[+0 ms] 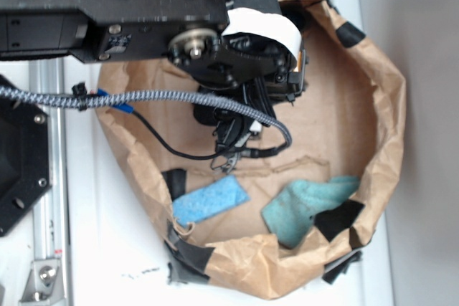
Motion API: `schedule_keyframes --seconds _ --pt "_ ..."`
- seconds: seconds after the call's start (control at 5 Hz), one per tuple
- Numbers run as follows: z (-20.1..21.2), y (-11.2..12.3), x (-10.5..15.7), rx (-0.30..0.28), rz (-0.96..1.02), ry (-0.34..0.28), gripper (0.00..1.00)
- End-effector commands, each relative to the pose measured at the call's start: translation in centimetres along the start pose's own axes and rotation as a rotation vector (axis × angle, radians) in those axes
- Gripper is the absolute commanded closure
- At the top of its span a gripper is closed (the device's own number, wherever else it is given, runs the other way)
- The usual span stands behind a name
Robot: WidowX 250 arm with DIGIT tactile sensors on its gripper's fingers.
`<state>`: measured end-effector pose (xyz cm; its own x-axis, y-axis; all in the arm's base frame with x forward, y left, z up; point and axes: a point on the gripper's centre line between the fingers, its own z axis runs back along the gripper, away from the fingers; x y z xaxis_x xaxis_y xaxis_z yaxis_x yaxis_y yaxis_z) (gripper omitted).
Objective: Grab the blue cloth.
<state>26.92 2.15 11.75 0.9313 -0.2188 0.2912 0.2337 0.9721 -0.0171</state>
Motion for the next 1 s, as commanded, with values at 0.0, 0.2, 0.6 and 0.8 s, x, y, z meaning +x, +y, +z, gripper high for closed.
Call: schedule_keyframes --seconds 0.0,0.2,0.6,0.8 --pt "-3.0 -4.1 3.3 -0.098 -0.241 -0.075 0.0" --pt "-5.0 -7.3 4.3 -0.163 -0.359 -0.086 0.0" --pt "-8.6 -12.2 4.2 -0.165 -0.547 -0.126 0.0" --pt "-11.3 -12.5 4.6 -0.102 -0.525 -0.079 1.0"
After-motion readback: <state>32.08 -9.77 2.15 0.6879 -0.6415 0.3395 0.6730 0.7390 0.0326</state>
